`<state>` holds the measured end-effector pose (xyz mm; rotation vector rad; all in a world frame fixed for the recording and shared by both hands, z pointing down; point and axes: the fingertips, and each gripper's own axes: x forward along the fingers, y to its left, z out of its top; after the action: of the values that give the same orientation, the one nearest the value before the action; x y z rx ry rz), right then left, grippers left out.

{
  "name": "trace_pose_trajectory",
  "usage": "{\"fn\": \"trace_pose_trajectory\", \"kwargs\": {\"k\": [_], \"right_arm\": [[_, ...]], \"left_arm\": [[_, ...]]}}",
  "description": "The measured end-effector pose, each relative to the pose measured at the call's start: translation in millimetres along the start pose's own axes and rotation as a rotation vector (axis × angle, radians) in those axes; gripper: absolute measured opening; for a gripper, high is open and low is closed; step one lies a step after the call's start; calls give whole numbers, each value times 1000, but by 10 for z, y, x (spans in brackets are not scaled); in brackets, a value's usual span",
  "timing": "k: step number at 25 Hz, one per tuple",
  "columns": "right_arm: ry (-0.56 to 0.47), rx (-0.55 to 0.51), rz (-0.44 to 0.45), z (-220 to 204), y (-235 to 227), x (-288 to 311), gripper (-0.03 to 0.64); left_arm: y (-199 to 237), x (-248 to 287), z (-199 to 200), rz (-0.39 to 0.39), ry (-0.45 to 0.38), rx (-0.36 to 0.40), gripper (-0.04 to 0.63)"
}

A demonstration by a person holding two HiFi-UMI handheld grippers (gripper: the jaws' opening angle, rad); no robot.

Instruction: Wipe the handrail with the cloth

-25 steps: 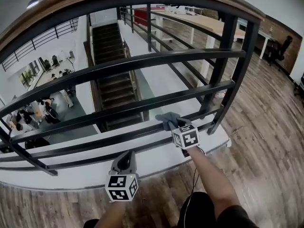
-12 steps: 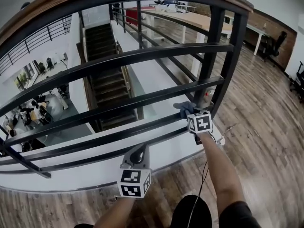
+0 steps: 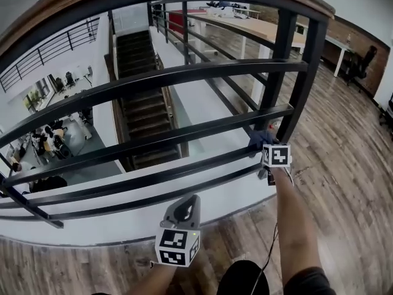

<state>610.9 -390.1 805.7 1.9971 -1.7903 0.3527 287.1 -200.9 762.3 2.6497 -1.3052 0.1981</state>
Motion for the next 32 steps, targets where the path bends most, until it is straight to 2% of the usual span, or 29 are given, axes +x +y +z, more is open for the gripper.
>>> {"fn": "trace_pose_trajectory", "kwargs": {"k": [8,10,12,15,18,23,27,32], "right_arm": [[-30,88,-18,18,-157,96,80],[-91,117,-17,68,-140,12,80],[-209,101,7,235,24,-180,78],[-343,33,78,493,495,-528,78],[-406,1,138,612,989,-875,78],[-438,-18,260,576,1927,-1298,80],[-468,-55,370,517,2817,-1553,80],[-495,-67,560,446,4141,-1822,78]], "left_arm": [[205,-134,8,24,-3,20,2],[277,-218,22,30,-5,21,2],[385,-334,50,41,-8,37,2],[613,-493,78,65,-12,45,2],[831,-610,88,92,-14,19,2],[1211,-843,143,145,-38,-2,2],[1547,-1138,171,204,-43,15,2],[2121,-1736,150,327,-48,-15,2]]}}
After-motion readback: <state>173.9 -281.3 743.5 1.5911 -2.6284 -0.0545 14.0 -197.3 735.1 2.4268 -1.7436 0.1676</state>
